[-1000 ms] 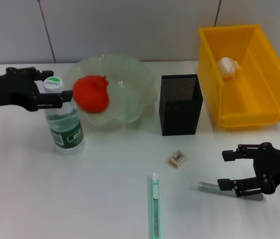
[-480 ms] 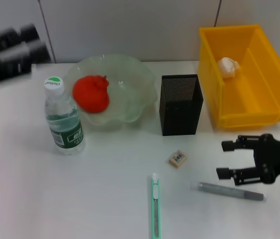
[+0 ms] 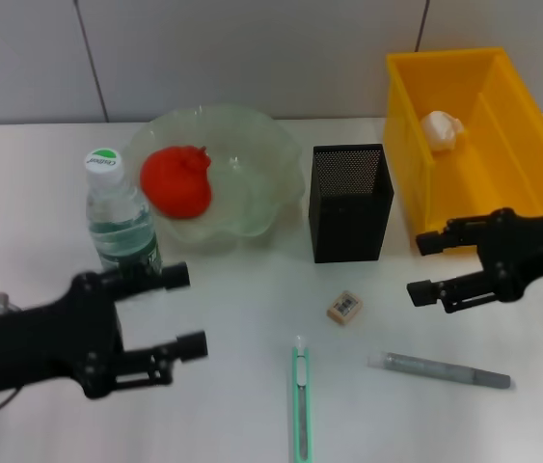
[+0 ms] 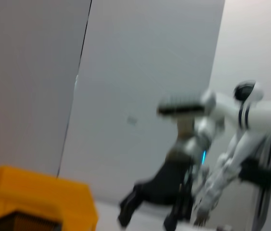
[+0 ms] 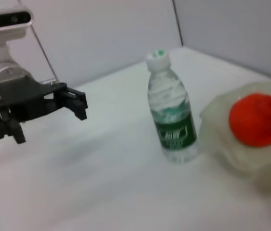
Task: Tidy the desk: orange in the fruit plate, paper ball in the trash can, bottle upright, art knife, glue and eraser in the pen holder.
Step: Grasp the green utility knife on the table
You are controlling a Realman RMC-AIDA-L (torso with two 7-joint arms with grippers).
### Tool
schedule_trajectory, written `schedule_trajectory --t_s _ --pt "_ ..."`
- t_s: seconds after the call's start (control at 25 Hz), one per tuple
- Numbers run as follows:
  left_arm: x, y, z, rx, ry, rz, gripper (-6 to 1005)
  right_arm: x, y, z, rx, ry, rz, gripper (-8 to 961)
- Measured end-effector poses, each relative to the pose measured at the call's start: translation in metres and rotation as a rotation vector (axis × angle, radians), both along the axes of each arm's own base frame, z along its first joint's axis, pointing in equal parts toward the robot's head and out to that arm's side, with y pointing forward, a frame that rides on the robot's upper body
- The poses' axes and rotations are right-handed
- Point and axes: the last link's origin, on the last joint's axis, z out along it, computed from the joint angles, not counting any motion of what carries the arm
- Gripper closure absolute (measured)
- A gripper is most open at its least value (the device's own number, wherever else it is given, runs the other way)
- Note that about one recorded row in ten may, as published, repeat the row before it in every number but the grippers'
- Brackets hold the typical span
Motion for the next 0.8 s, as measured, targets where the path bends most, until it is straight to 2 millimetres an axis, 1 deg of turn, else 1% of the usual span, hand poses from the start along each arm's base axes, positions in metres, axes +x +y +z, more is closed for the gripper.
schedule_trajectory --t_s 0.12,0.16,0.32,0.52,0.56,0.64,0.72,0.76,0.8 --pt "-0.006 -0.003 -0.006 0.012 0.034 0.001 186 -0.015 0.008 0.0 -0.051 -0.089 0.011 125" --pt "-0.008 -0.004 -0.007 0.016 0.04 0.003 186 -0.023 0.011 -0.001 -0.077 -0.128 0.015 125" --pt "-0.009 -0.004 -0.007 0.018 0.043 0.007 186 -0.027 0.011 -0.005 -0.096 -0.132 0.015 125" --pt "-0.009 -0.001 -0.01 0.017 0.056 0.014 186 -0.009 -0.005 -0.019 -0.111 -0.094 -0.021 125" --pt "-0.007 0.001 -0.011 0.013 0.058 0.015 186 -0.002 -0.012 -0.023 -0.109 -0.076 -0.027 125" --pt "-0.002 0.006 -0.014 -0.002 0.056 0.013 186 0.002 -0.015 -0.024 -0.105 -0.065 -0.026 125" --pt "0.002 0.008 -0.014 -0.01 0.053 0.011 186 0.01 -0.023 -0.027 -0.083 -0.031 -0.015 125" --pt "0.002 0.008 -0.014 -0.01 0.053 0.011 186 0.019 -0.031 -0.027 -0.05 0.006 0.0 125" --pt "0.011 0.017 -0.011 -0.04 0.047 0.013 186 0.019 -0.031 -0.027 -0.05 0.006 0.0 125"
